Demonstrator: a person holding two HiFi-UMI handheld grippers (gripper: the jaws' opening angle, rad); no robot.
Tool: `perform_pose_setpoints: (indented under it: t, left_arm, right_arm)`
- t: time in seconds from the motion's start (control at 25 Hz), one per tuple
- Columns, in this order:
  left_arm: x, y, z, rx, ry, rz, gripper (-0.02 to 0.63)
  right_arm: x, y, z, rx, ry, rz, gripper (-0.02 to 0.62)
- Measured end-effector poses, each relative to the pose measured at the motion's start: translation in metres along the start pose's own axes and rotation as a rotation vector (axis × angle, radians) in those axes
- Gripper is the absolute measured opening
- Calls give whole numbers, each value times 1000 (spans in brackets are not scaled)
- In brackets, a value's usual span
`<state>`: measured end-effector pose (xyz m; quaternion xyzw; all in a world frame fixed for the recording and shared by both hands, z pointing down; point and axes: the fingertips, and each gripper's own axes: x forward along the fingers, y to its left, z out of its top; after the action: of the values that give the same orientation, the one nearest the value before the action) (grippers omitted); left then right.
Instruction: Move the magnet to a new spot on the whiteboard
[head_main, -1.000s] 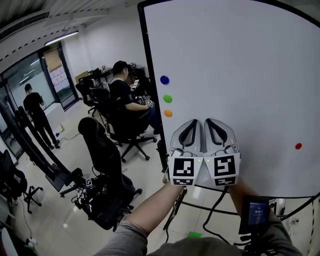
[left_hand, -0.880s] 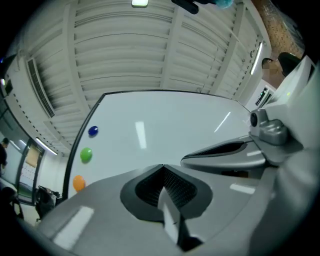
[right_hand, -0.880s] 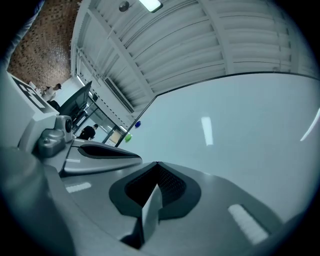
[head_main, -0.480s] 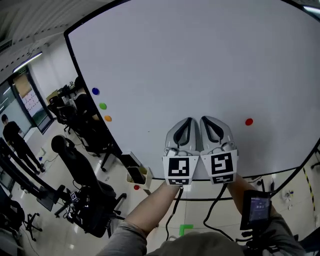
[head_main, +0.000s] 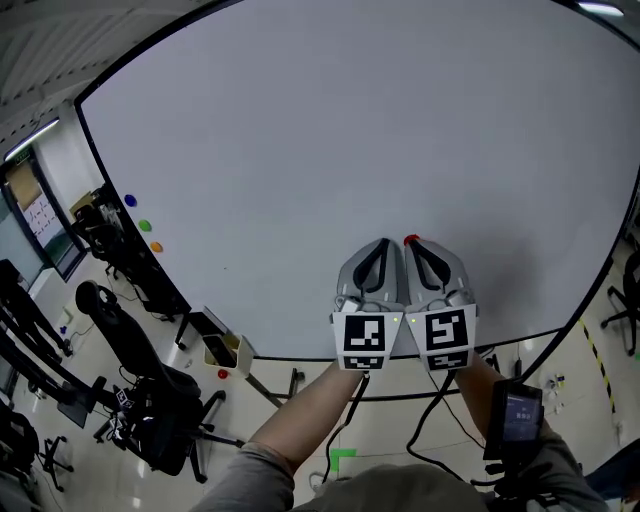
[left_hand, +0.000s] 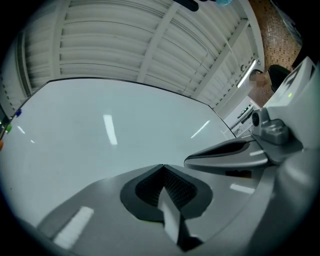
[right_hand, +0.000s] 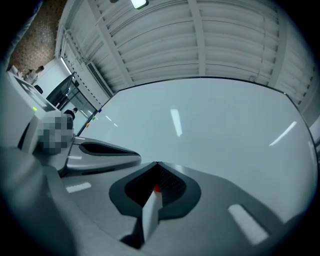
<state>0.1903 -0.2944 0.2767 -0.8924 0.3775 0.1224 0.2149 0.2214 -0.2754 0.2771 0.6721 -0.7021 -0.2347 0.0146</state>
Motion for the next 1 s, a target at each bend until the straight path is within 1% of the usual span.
perform_pose_setpoints:
  t: [0.2,0.32,0.56,0.76,0.8,0.88,1.0]
  left_arm:
    - [10,-21,-11,-9,27,5,0]
    - [12,-26,-16,-15,39,3,0]
    - [20,-32,-21,3,45,14,6]
    - [22,-35,-25,44,47,25,126]
    - [23,-36,-26,51,49,28,141]
    - [27,-38,-26,65,52,35,164]
    - [30,-40,-27,84,65,63,164]
  right_arm:
    - [-7,-14,-14,9,16,7,6]
    - [-8,-18,-19,16,20,6,7]
    - [-6,-30,-26,12,29,-7,8]
    - [-7,-40,-30,10,33,-27,8]
    - [-7,-43,-31,10,34,-31,8]
    - [-9,-48,-32,8,36,-37,8]
    - [-10,-53,-30,1,36,-42,8]
